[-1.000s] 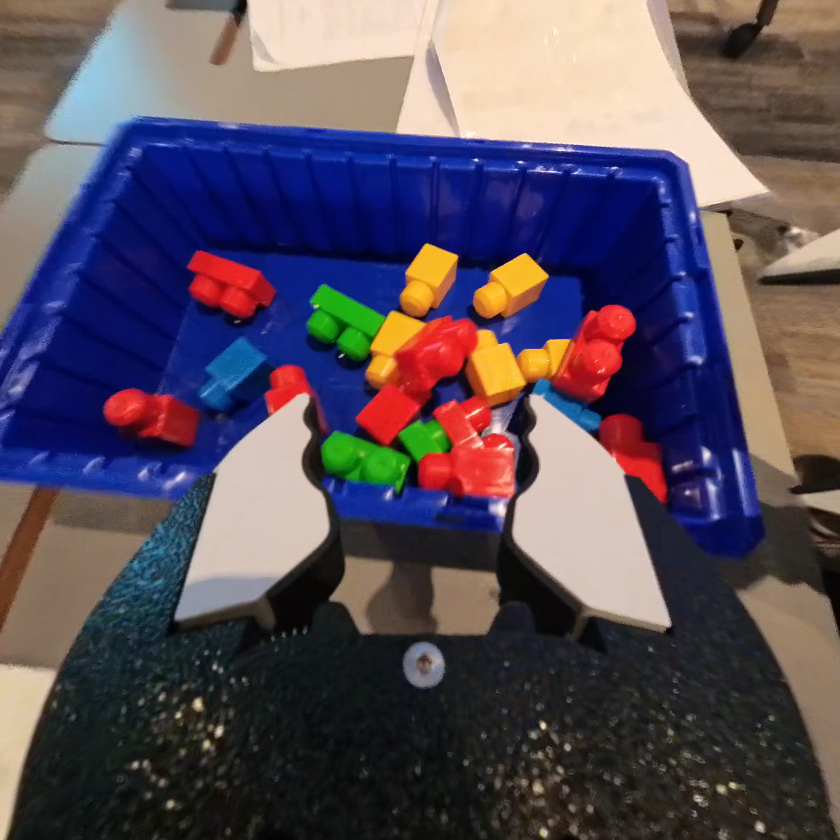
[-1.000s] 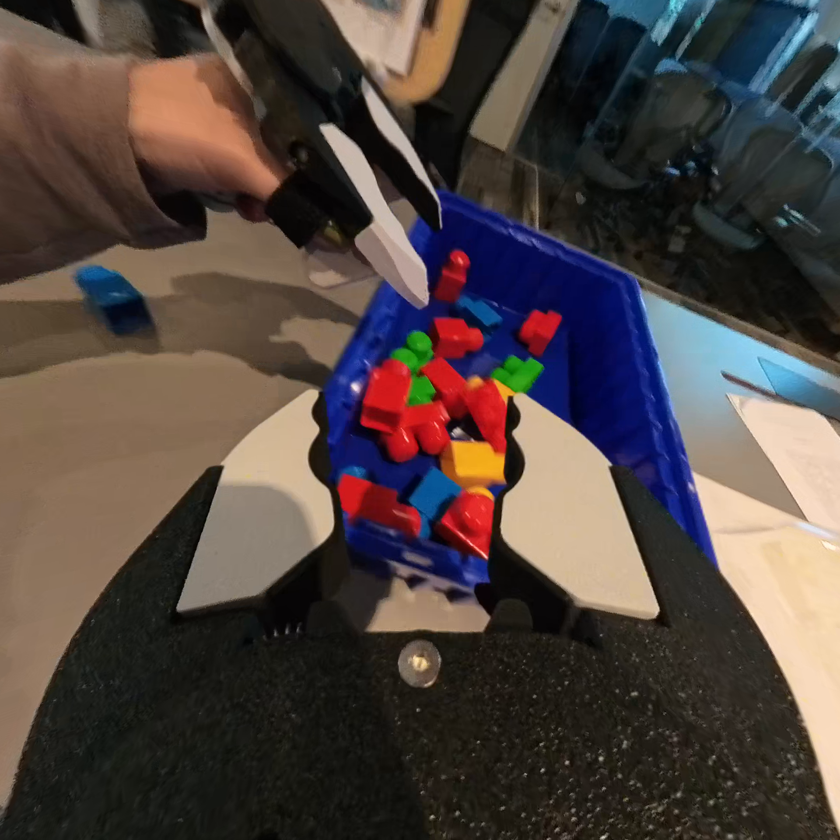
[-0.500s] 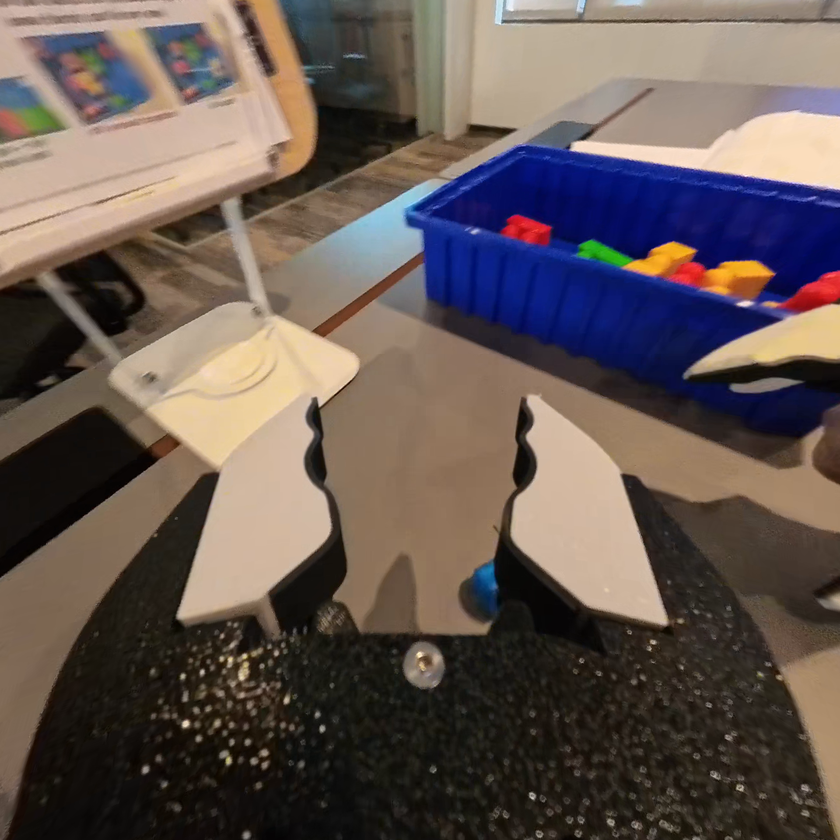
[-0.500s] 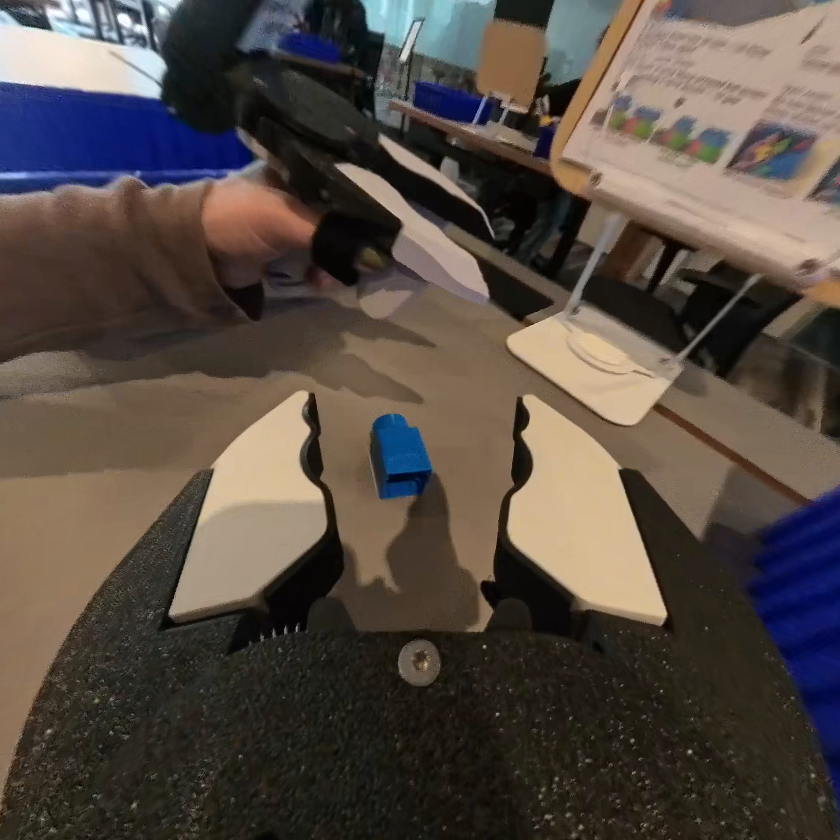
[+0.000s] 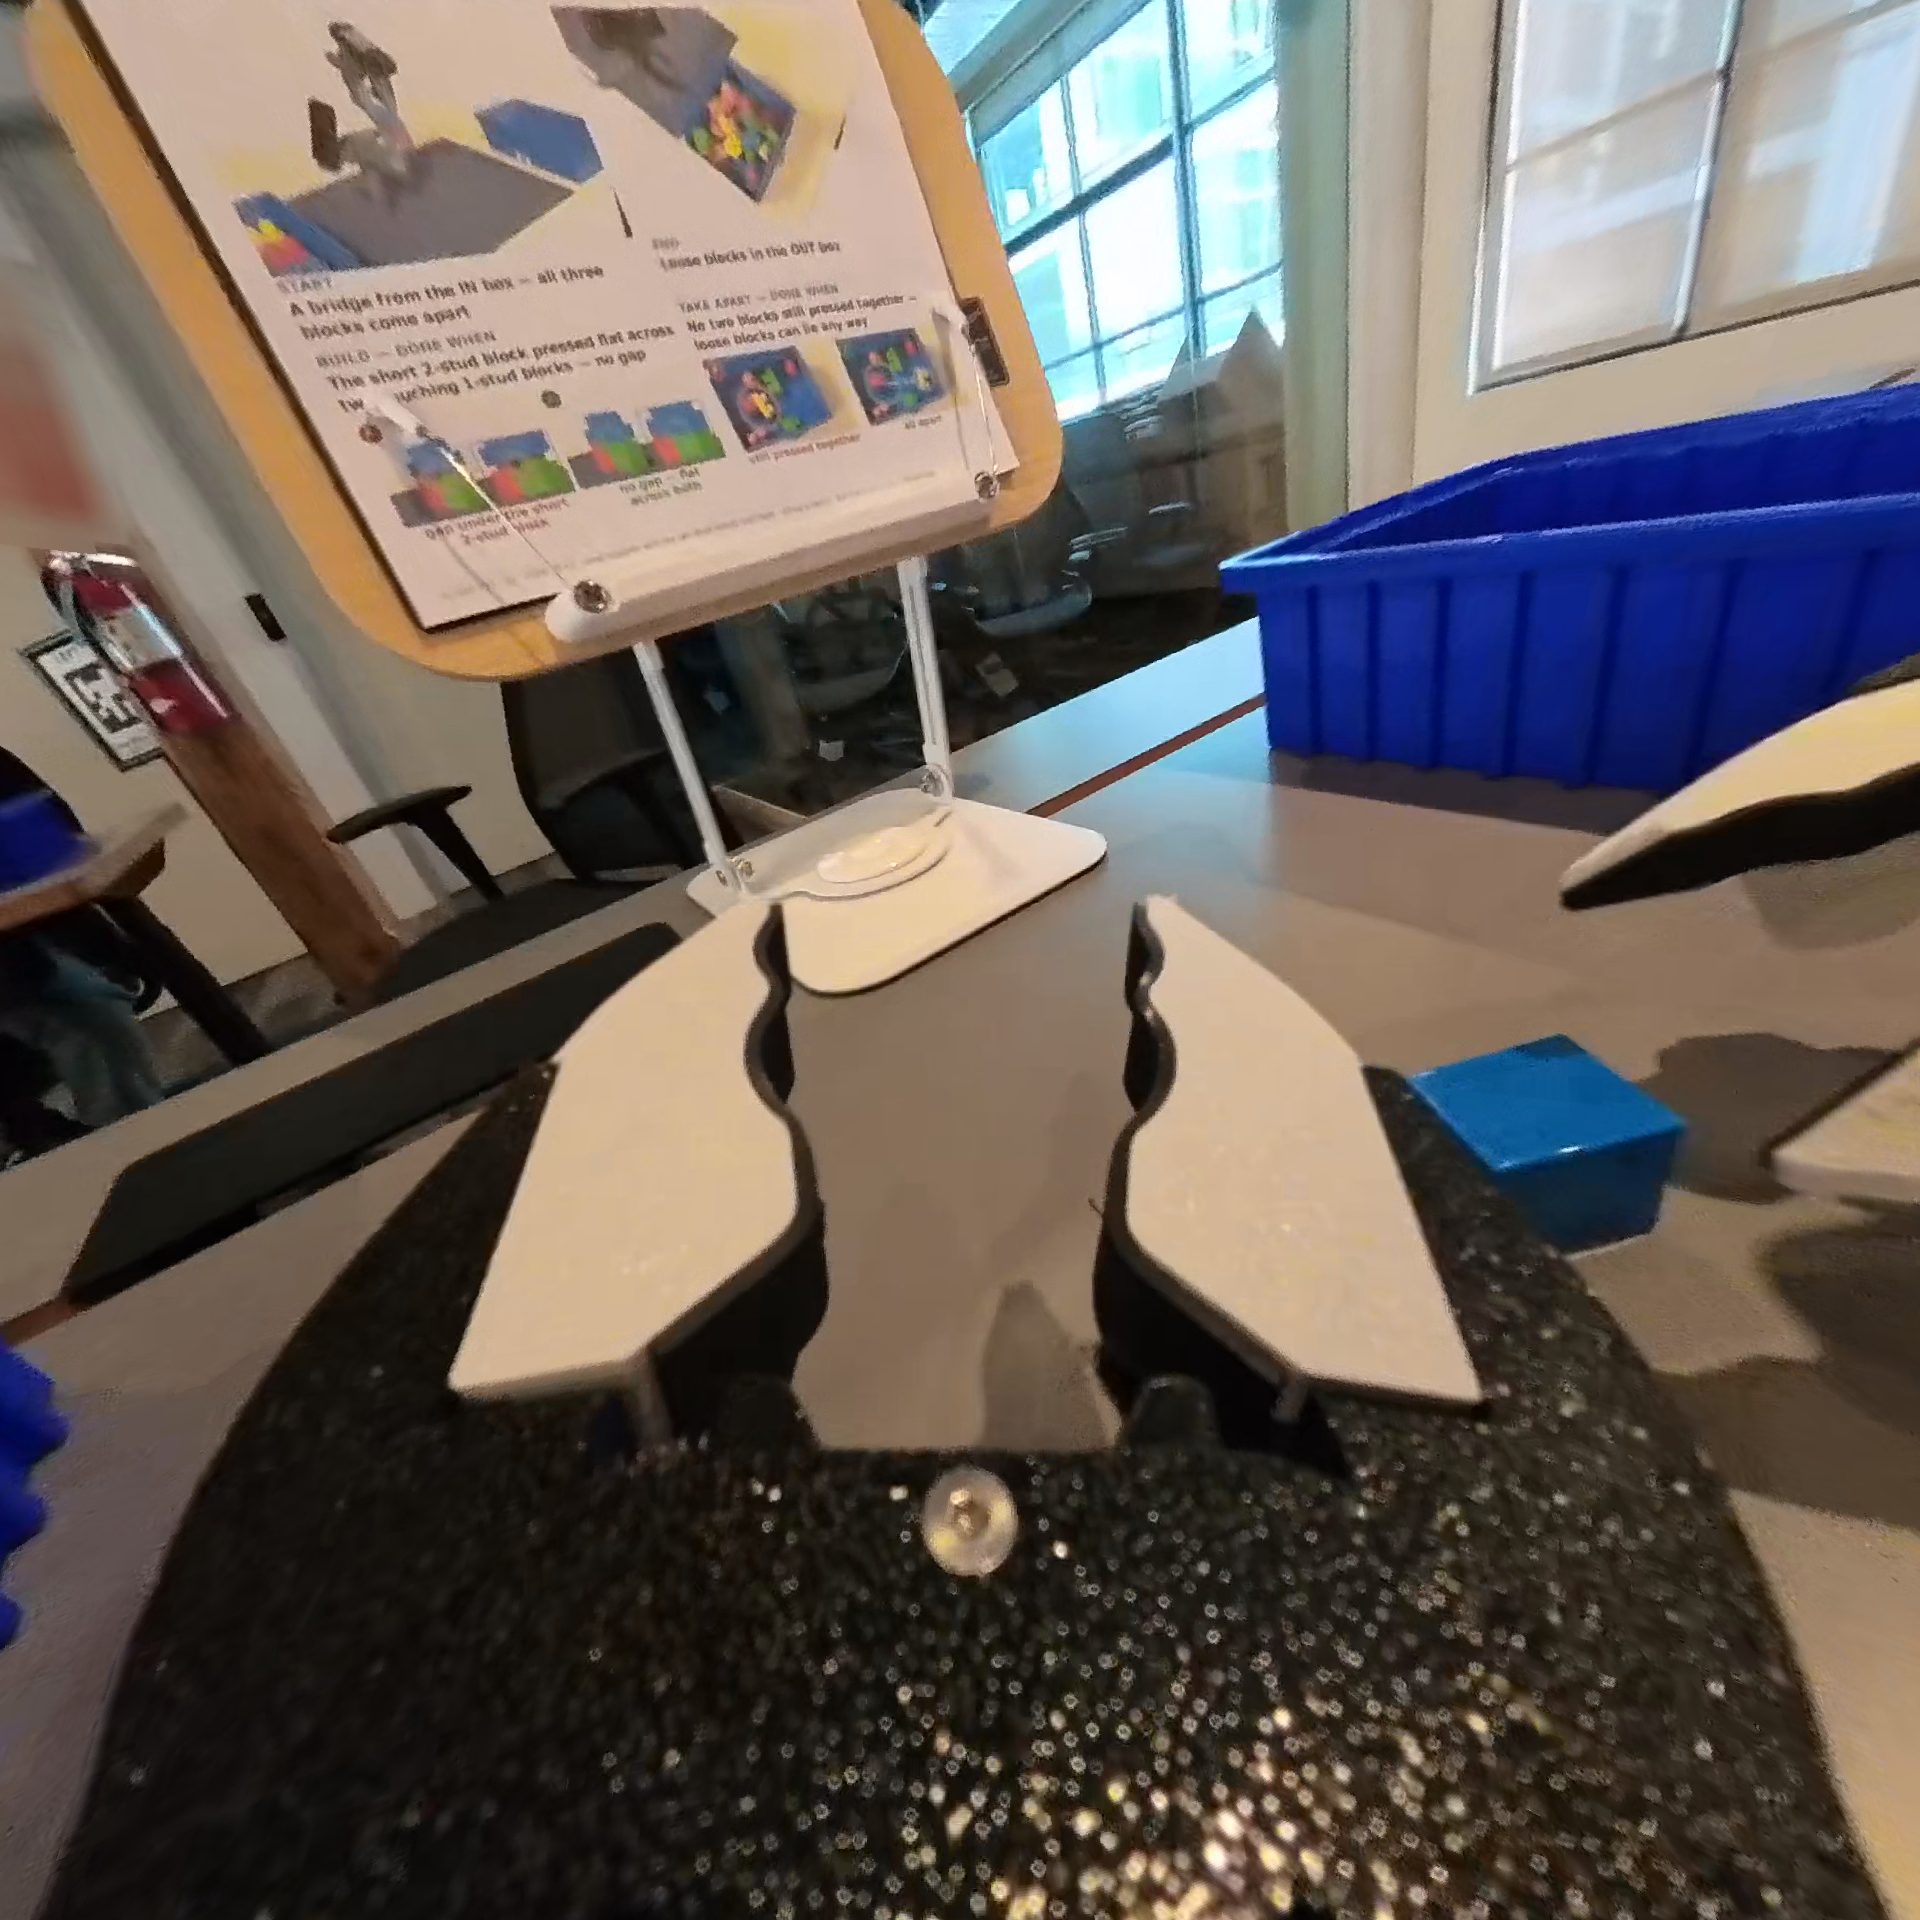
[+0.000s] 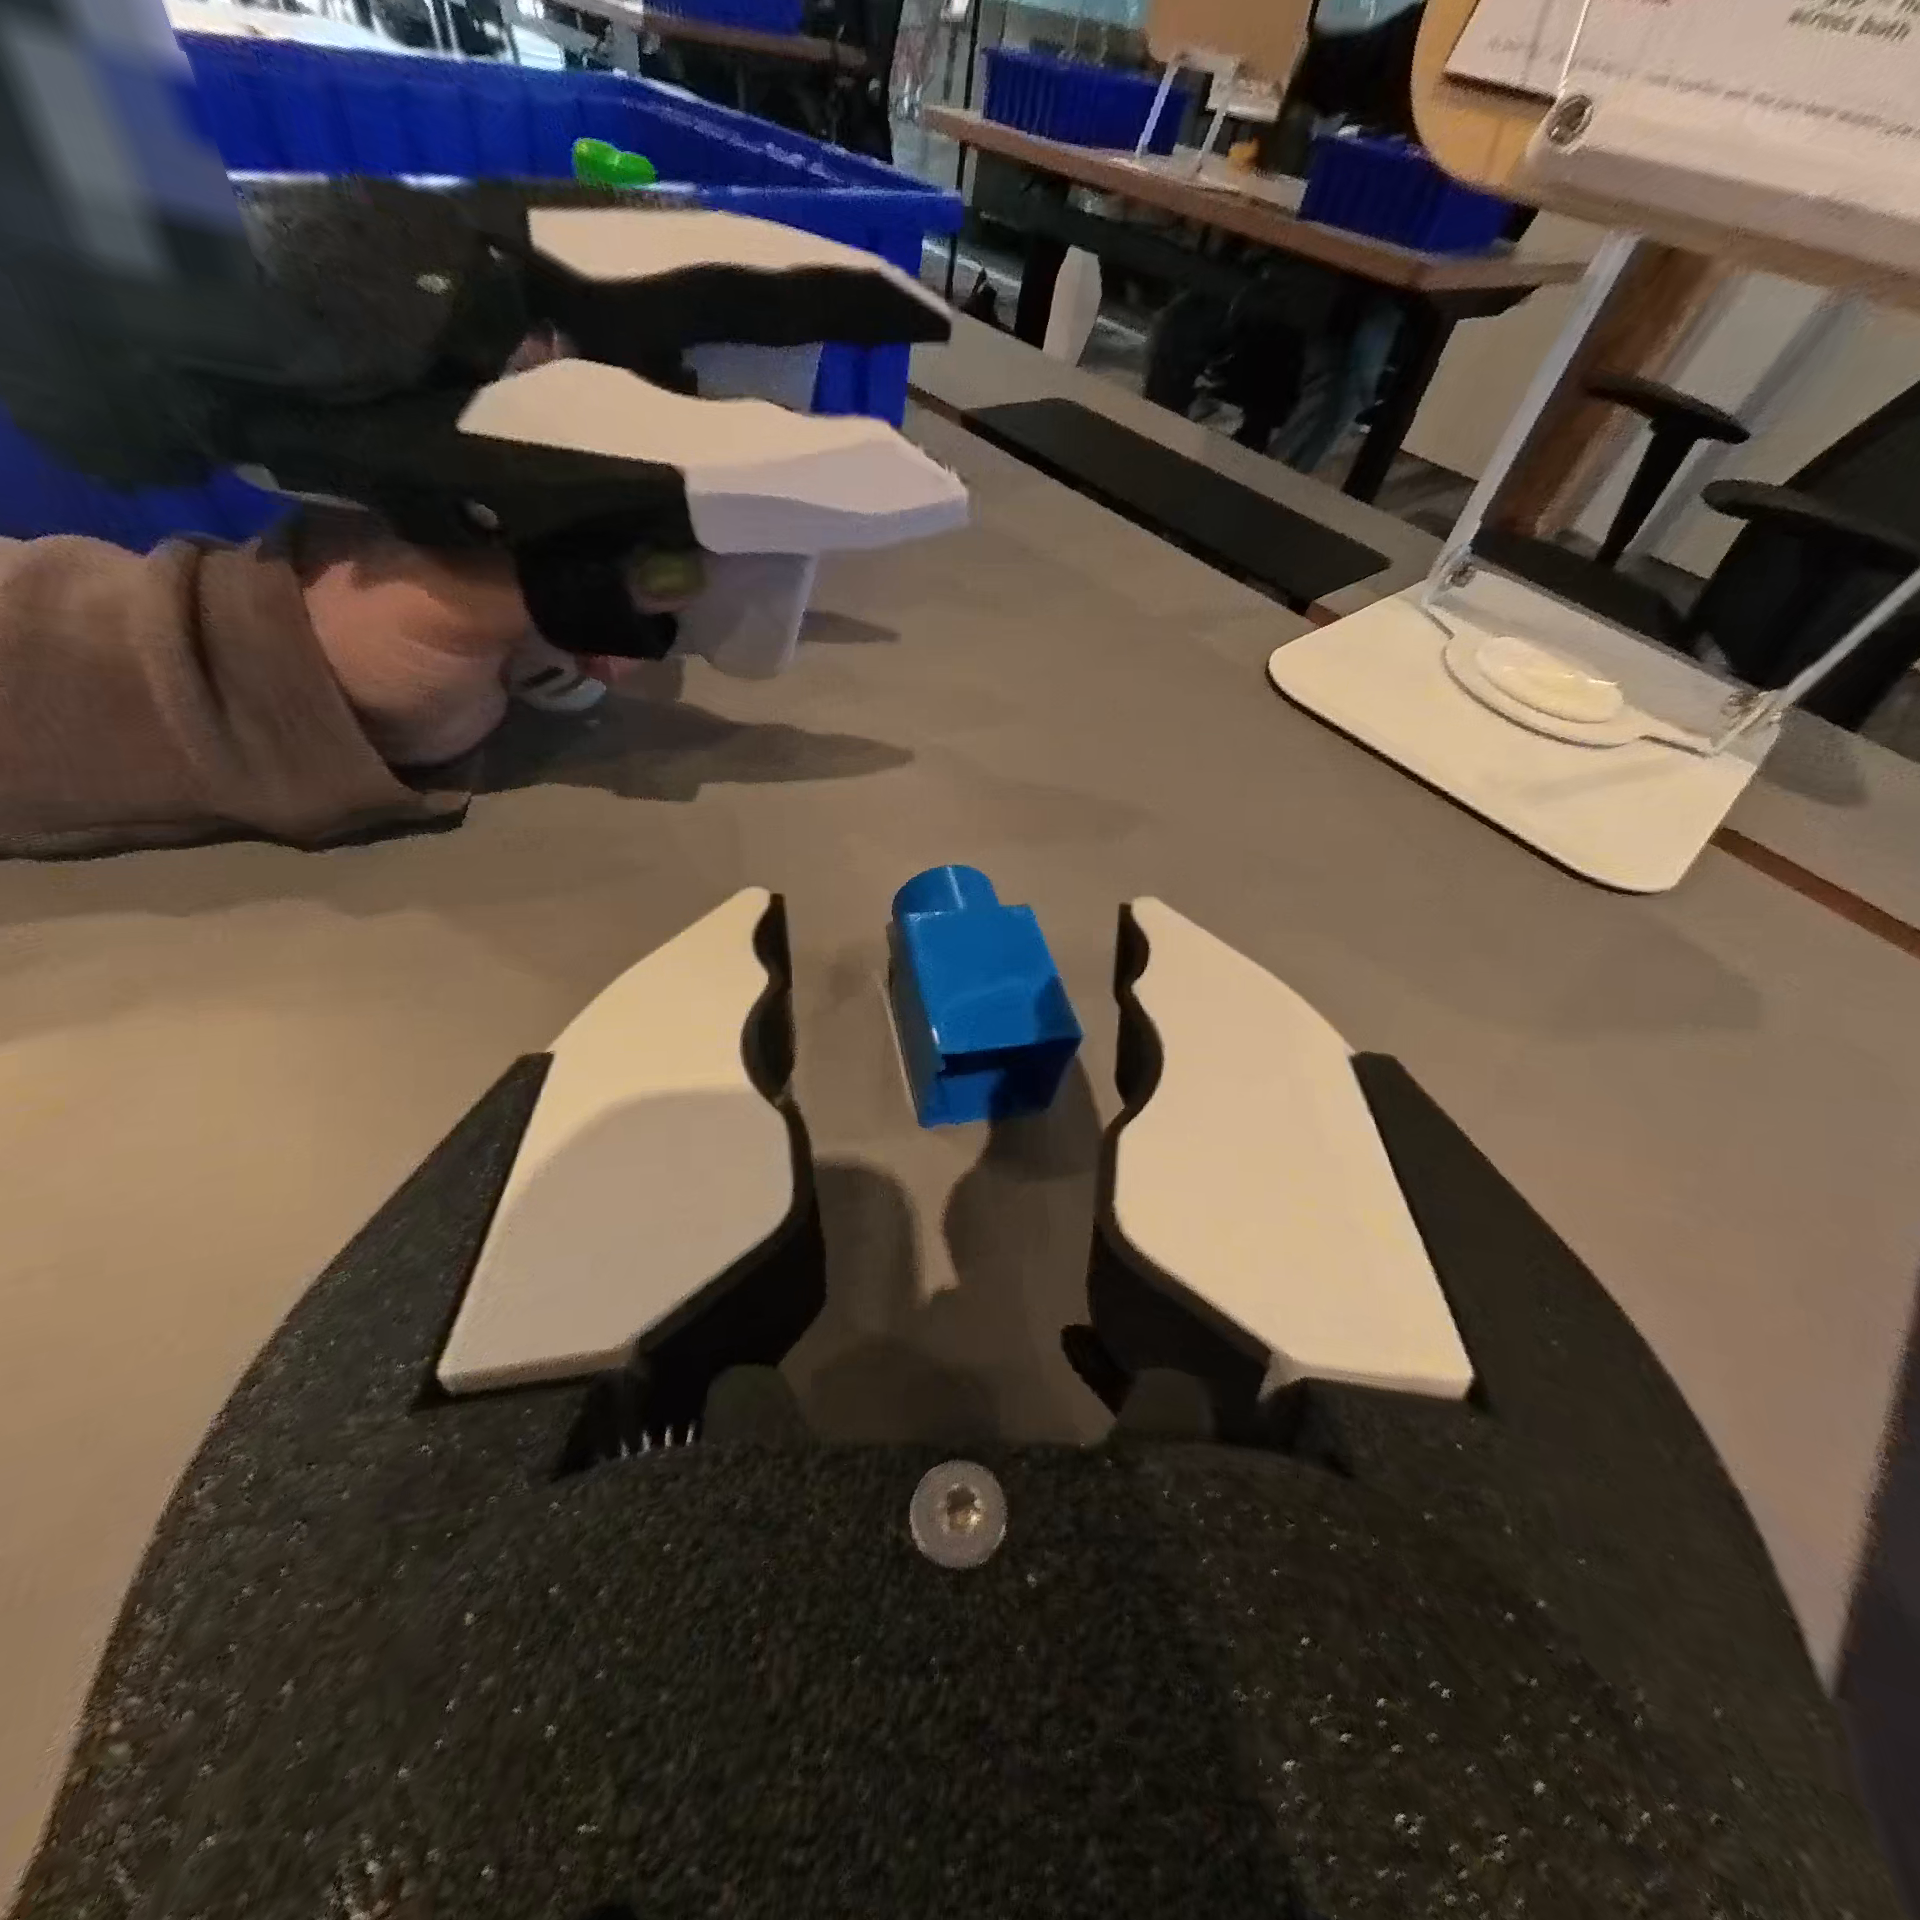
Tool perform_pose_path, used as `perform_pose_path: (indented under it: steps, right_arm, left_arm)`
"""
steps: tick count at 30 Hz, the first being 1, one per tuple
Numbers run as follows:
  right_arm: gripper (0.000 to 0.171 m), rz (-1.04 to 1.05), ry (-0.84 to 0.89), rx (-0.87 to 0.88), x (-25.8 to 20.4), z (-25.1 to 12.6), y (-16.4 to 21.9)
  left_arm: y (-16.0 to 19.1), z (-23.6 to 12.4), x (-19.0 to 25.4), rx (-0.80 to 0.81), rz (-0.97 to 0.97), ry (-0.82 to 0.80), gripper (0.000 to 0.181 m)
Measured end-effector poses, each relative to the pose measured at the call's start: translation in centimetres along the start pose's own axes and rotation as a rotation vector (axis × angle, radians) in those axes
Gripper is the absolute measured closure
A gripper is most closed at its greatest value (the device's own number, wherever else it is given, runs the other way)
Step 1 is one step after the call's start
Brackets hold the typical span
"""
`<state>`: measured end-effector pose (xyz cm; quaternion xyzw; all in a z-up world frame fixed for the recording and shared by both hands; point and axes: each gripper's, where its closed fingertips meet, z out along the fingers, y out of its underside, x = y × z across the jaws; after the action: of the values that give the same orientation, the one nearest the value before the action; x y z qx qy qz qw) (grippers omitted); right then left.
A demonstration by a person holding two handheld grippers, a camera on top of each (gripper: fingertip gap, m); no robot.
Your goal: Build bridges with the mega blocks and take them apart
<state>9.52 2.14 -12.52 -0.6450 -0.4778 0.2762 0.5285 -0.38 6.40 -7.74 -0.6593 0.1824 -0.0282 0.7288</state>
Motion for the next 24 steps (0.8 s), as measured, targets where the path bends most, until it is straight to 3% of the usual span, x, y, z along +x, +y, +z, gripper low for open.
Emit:
perform_pose_path:
  steps: [9, 10, 12, 15, 18, 21, 24]
  right_arm:
    - [0.106, 0.021, -0.018, -0.272, 0.1, 2.3, 3.3]
    - [0.109, 0.020, -0.017, -0.294, 0.1, 2.4, 3.6]
    - [0.134, 0.003, -0.017, -0.315, 0.0, 2.6, 3.8]
    - [0.135, -0.044, 0.041, -0.239, 0.2, 1.8, 2.5]
    - [0.135, -0.069, 0.236, -0.139, 2.5, -2.4, -1.7]
    - [0.135, -0.022, 0.536, -0.019, 6.5, -10.1, -5.4]
    - [0.135, 0.033, 0.764, -0.084, 11.1, -17.6, -5.2]
  left_arm:
    - [0.6, 0.2, 0.1, -0.022, -0.067, 0.037, 0.122]
    - [0.6, 0.2, 0.2, -0.022, -0.063, 0.043, 0.123]
    - [0.5, 0.1, 0.3, -0.018, -0.052, 0.047, 0.124]
    - [0.5, 0.0, 0.4, -0.014, -0.038, 0.040, 0.124]
    - [0.2, -0.4, 0.3, -0.001, -0.038, 0.030, 0.124]
    - [0.1, -1.1, 0.1, 0.002, -0.046, 0.017, 0.125]
    - [0.0, -2.4, 0.4, 0.003, -0.055, 0.016, 0.126]
